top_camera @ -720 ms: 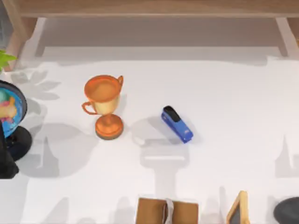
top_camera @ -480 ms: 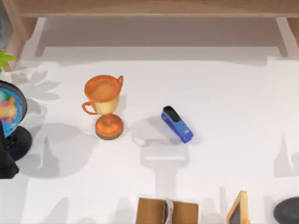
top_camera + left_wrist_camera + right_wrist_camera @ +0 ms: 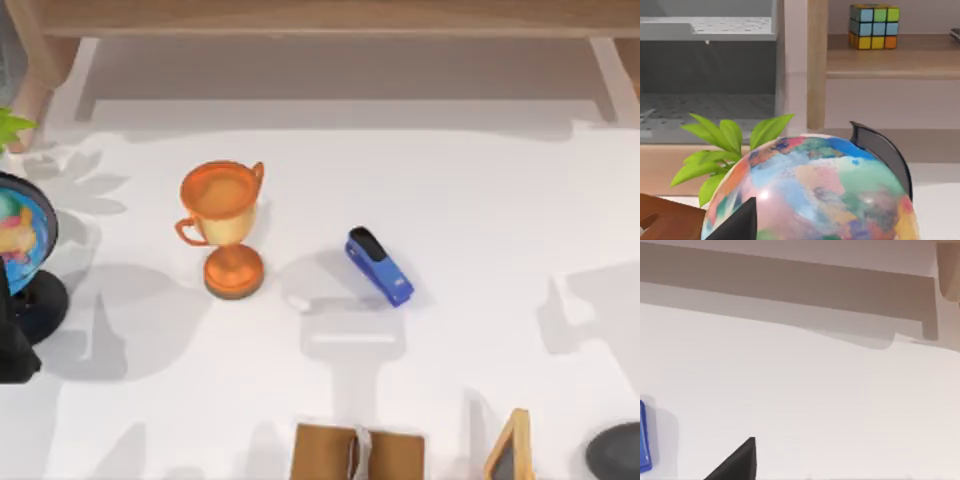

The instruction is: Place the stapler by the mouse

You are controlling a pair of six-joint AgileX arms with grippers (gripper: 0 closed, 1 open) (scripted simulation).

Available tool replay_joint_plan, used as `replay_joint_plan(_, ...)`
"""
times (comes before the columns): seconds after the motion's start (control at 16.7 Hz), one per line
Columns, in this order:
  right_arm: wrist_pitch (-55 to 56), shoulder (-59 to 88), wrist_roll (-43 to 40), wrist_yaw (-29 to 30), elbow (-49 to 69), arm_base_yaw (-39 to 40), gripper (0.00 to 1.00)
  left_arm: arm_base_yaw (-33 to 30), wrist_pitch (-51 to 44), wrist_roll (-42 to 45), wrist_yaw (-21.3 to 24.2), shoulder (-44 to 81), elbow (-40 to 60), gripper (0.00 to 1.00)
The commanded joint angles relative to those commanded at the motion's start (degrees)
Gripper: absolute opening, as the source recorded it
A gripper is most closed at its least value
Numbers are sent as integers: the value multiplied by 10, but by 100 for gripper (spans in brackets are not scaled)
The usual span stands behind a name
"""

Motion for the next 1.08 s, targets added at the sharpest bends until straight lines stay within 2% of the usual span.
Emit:
replay_joint_plan(0.66,-410,683,-19,30,543,169,100,0,0,0,0,0,0,100)
replay_joint_plan(1.08,-551,992,1,30,861,233,100,0,0,0,0,0,0,100)
